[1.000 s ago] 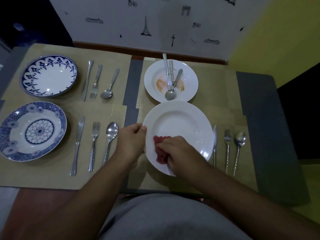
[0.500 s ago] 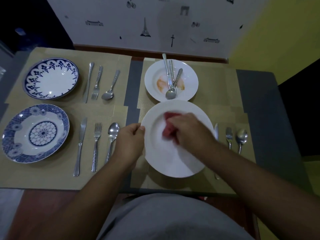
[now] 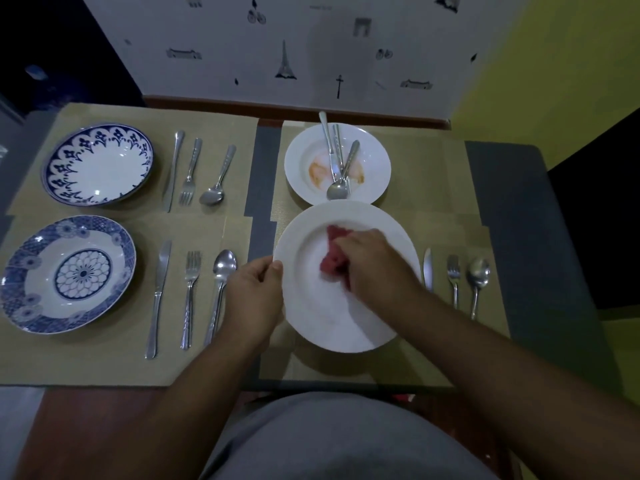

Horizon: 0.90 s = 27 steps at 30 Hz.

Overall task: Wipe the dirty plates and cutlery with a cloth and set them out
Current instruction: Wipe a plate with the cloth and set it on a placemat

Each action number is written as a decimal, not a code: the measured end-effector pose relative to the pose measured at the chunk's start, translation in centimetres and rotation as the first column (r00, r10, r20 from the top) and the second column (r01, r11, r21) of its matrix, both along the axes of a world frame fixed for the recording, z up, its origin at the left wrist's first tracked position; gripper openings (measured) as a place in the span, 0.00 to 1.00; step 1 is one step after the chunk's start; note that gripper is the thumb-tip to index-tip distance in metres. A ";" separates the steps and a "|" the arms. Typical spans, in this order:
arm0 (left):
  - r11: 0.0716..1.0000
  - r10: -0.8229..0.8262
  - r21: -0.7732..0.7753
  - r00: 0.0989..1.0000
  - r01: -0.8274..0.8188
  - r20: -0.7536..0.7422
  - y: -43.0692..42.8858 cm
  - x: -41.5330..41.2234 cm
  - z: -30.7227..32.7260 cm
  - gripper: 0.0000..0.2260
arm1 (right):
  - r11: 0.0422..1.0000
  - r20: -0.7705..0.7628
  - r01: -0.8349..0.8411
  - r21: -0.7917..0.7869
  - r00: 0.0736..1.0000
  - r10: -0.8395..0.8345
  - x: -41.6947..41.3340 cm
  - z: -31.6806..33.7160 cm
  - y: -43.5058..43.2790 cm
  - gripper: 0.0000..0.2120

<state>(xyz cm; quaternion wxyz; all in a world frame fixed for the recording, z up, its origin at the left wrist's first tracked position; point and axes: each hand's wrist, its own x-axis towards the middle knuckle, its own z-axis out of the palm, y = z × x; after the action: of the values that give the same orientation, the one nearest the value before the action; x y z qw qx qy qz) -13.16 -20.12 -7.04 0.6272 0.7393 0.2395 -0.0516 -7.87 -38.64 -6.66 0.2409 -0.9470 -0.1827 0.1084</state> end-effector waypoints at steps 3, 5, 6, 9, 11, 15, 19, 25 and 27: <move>1.000 0.027 -0.005 0.999 -0.027 0.024 0.0 -0.1 0.2 0.11 | 0.938 0.088 0.103 -0.330 0.993 -0.078 -0.4 0.9 -2.2 0.07; 0.999 0.033 0.015 0.999 -0.033 0.027 -0.5 0.0 0.2 0.10 | 0.883 -0.009 0.068 -0.465 0.997 -0.082 -2.2 1.3 -2.2 0.11; 0.999 0.032 0.021 0.999 -0.033 0.026 -0.8 0.0 0.1 0.10 | 0.865 -0.061 0.065 -0.497 0.992 -0.110 -3.1 1.3 -2.0 0.14; 0.999 0.031 0.032 0.999 -0.031 0.021 -1.0 -0.4 0.0 0.09 | 0.866 -0.073 0.114 -0.487 0.983 -0.170 -3.8 1.0 -1.9 0.18; 0.998 0.025 0.055 0.999 -0.027 0.042 -0.6 -0.3 0.1 0.09 | 0.880 -0.024 0.117 -0.461 0.989 -0.144 -3.5 1.0 -1.9 0.19; 0.997 -0.036 0.072 0.996 0.031 0.078 -0.4 0.3 0.7 0.09 | 0.887 0.010 0.133 -0.441 0.990 -0.144 -1.9 1.3 -1.8 0.19; 0.999 -0.012 0.040 1.000 0.011 0.021 -0.8 0.5 0.7 0.09 | 0.890 -0.126 0.143 -0.433 0.968 -0.216 -2.9 2.1 -1.3 0.19; 0.993 -0.025 -0.116 0.992 0.011 -0.120 -0.1 0.9 0.4 0.08 | 0.988 -0.161 0.099 -0.120 0.980 -0.118 -5.4 1.6 -1.2 0.26; 0.986 -0.062 -0.164 0.985 0.036 -0.160 0.6 1.1 0.4 0.09 | 1.000 -0.168 0.001 -0.016 0.986 -0.004 -6.0 1.8 -1.9 0.29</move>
<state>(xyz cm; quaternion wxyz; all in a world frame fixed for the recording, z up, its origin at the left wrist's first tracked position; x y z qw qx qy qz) -12.06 -19.54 -6.62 0.6614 0.6853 0.2672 -0.1469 -13.85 -40.50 -4.90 0.2478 -0.9367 -0.1599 0.1889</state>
